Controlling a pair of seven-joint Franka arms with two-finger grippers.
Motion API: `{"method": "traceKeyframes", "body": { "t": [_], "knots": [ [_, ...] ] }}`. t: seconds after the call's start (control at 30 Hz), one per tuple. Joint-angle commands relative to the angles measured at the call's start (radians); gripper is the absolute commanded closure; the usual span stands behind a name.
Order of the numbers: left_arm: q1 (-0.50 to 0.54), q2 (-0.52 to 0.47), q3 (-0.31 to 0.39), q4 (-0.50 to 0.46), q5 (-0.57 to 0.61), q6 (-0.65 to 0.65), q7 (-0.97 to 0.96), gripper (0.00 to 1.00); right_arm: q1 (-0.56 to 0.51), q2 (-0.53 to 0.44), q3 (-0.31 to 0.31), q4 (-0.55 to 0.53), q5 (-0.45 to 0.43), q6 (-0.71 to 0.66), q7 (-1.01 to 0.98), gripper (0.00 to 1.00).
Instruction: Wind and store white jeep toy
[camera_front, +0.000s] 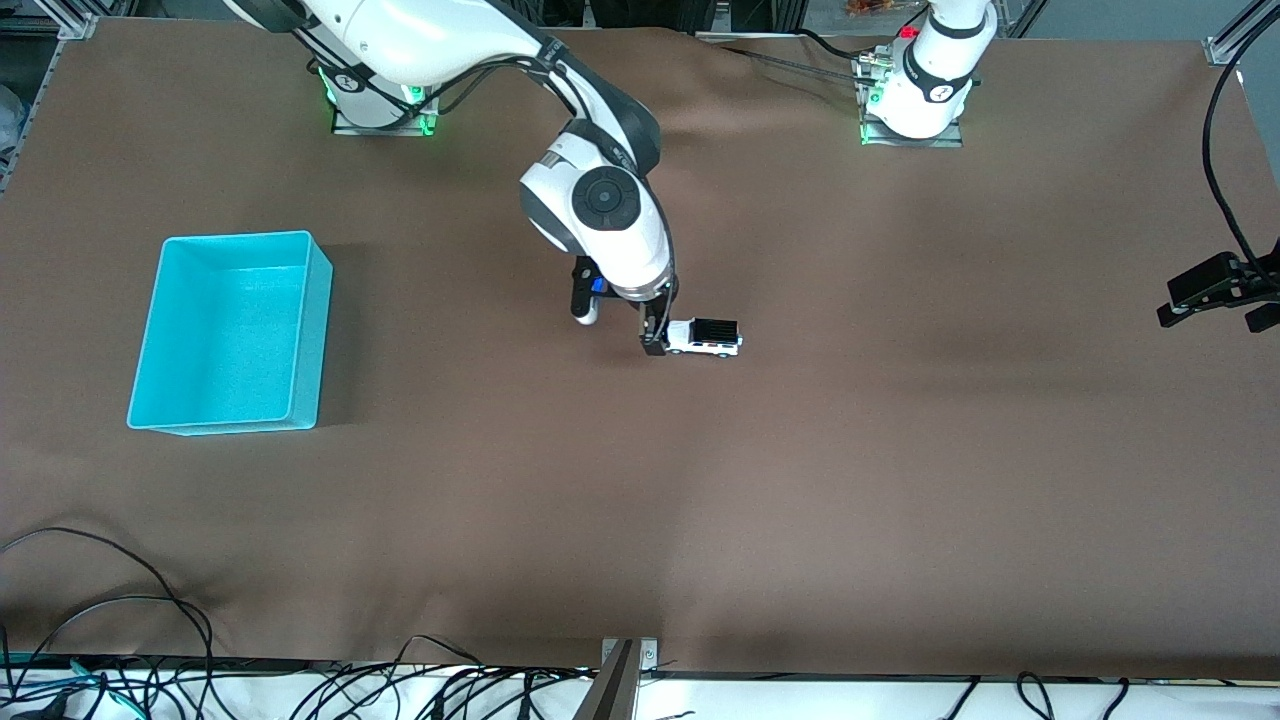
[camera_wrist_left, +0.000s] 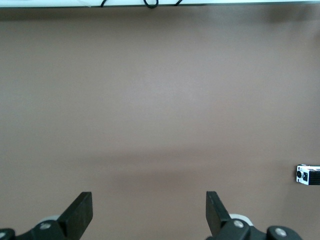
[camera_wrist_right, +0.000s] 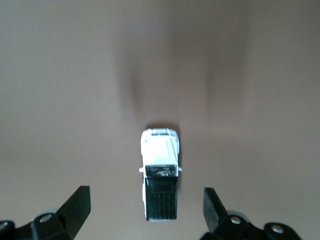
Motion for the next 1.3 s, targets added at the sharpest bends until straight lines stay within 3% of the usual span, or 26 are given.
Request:
{"method": "traceKeyframes", "body": {
  "t": [0.0,0.3,0.53,1.27],
  "knots": [
    [0.003,-0.001,-0.004,-0.001,-0.029,-0.012,0.024,0.0,0.039,0.08,-0.004,0.08,-0.026,0.056,0.032,0.0],
    [-0.008,0.0,-0.006,0.012,-0.027,-0.019,0.014,0.0,0.064,0.125,-0.022,0.087,-0.027,0.148,0.03,0.0],
    [-0.005,-0.009,-0.007,0.015,-0.029,-0.039,0.007,0.0,0.12,0.16,-0.101,0.107,-0.027,0.213,0.032,0.0],
    [-0.017,-0.006,-0.024,-0.004,-0.027,-0.048,-0.072,0.0,0.151,0.211,-0.114,0.123,-0.029,0.265,0.029,0.0]
  ]
}}
